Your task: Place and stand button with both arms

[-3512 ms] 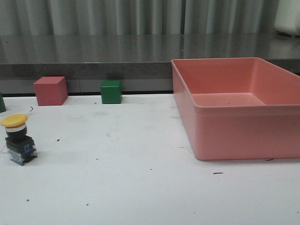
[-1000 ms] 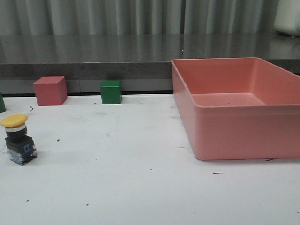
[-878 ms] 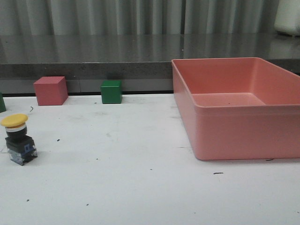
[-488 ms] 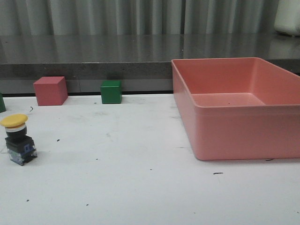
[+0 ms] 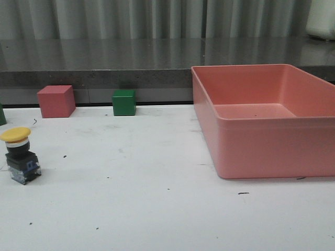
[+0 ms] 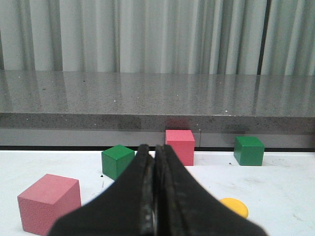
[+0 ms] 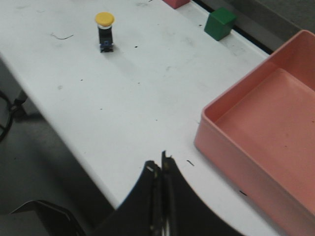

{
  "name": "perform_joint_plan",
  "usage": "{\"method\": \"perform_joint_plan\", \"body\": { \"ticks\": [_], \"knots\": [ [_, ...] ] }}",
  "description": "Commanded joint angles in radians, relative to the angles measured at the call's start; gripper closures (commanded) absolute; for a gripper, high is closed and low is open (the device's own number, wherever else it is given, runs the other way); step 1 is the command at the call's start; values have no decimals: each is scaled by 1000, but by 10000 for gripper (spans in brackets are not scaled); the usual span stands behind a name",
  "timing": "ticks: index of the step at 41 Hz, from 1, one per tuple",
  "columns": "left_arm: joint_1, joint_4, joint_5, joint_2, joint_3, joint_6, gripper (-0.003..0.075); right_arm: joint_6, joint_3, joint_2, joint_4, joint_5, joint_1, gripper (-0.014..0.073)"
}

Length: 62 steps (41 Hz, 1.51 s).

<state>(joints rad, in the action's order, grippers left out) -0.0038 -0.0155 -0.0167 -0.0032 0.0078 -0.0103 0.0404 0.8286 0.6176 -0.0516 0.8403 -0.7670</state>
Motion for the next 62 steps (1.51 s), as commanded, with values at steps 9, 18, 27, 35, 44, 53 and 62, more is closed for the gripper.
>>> {"method": "perform_joint_plan", "body": {
  "ticks": [9, 18, 27, 35, 44, 53, 62],
  "knots": [
    [-7, -3, -87, -23, 15, 10, 740, 9, -234, -231, -30, -333, 375, 711],
    [-7, -3, -87, -23, 15, 10, 740, 9, -581, -498, 20, -672, 638, 711],
    [-7, -3, -87, -23, 15, 10, 740, 9, -811, -608, 76, -899, 699, 711],
    [-7, -3, -87, -23, 15, 10, 740, 9, -852, -646, 122, -912, 703, 711],
    [-7, -3, -87, -23, 15, 10, 740, 9, -852, -646, 122, -897, 738, 711],
    [-7, -3, -87, -23, 15, 10, 740, 9, -852, -646, 122, -898, 738, 711],
    [-7, -3, -87, -23, 15, 10, 740, 9, -852, -646, 122, -898, 738, 711]
  ]
}}
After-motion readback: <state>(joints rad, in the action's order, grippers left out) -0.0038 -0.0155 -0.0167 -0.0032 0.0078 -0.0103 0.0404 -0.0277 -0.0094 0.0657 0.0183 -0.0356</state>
